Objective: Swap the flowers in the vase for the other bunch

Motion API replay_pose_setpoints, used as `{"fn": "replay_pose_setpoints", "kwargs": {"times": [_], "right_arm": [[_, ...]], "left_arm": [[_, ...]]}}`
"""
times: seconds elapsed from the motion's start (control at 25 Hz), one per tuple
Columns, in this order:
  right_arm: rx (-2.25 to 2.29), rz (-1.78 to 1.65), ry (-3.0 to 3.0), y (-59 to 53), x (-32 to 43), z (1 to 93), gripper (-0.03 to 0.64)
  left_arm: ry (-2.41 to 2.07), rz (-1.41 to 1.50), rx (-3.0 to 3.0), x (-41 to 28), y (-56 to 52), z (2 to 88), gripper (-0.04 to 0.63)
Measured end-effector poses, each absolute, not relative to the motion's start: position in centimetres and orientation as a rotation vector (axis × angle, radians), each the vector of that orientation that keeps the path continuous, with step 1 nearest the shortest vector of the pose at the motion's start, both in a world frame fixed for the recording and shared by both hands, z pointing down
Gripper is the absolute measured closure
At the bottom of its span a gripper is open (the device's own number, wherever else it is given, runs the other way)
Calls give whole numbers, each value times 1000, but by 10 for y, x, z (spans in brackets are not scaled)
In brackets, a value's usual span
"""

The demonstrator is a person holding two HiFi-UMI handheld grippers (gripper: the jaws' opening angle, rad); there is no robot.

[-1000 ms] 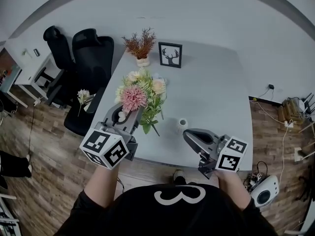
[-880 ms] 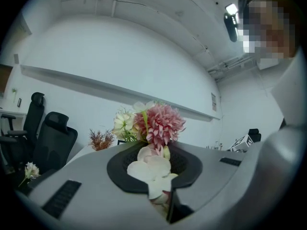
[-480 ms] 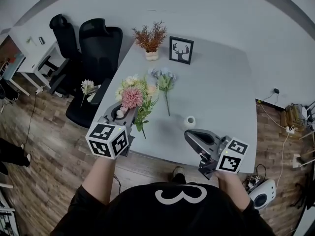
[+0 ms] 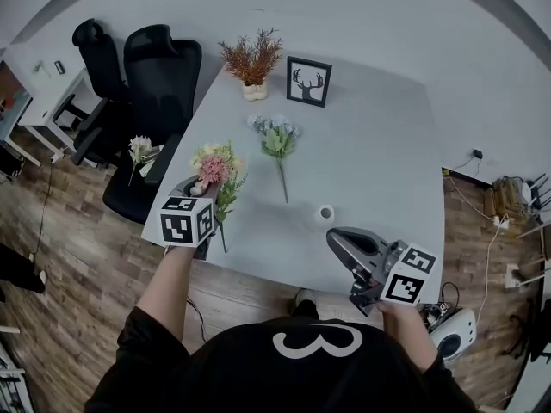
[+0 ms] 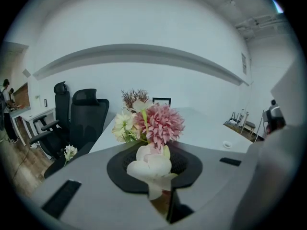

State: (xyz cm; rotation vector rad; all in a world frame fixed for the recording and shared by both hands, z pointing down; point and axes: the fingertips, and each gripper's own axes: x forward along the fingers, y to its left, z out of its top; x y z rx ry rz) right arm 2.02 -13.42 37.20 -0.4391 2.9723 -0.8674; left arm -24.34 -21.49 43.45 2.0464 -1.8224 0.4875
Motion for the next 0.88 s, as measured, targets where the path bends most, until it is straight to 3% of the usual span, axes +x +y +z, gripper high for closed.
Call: {"fn": "replay_pose_setpoints", "kwargs": {"times": [0.88], "right_arm": [[-612, -961, 2946, -201, 64, 399, 609]], "left_arm": [[-1754, 672, 1792, -253, -285, 567, 515]]}}
